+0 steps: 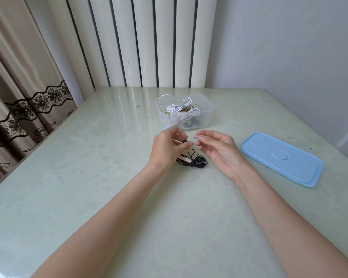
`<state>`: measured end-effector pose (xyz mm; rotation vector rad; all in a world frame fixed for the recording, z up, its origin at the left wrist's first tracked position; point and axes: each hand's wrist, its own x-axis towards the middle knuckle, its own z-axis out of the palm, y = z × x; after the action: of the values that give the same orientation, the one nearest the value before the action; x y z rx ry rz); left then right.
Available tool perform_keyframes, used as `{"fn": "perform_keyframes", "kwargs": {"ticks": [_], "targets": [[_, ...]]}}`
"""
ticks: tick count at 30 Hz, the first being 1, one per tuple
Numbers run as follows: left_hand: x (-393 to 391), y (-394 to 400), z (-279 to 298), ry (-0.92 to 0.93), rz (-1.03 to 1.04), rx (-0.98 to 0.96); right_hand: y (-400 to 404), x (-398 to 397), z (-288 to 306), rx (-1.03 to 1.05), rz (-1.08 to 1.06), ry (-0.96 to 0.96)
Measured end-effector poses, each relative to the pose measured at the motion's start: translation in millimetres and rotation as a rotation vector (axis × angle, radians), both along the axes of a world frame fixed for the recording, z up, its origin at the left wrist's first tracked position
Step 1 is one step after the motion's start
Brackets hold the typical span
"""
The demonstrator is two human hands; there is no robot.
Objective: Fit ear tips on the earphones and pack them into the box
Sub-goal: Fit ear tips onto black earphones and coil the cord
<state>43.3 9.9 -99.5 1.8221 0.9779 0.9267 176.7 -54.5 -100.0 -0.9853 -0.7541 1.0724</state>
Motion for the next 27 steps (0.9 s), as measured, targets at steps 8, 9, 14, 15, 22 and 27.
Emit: {"fn": "perform_keyframes", "kwargs": {"ticks": [8,9,14,15,22,27], "targets": [[-4,3,4,-0.035,-0.153,-0.085,0,-1,-1,-0.007,0.029,-0.006],[-5,3,4,-0.06,-0.186,-0.133,0,-1,-1,-0.007,0.024,-0.002],[-10,4,6,-0.188,-0.191,-0.239,2,-4,1,0.003,0.024,-0.007],[-9,4,6,-0.185,-0.165,-0.239,2,-4,1,0.004,0.022,-0.009],[-6,4,5,-0.147,-0.118,-0.207,1,-1,-1,0.003,0.041,-0.058],[-4,3,6,-0.143,-0.14,-0.189,1,0,-1,0.007,0.045,-0.052]]}}
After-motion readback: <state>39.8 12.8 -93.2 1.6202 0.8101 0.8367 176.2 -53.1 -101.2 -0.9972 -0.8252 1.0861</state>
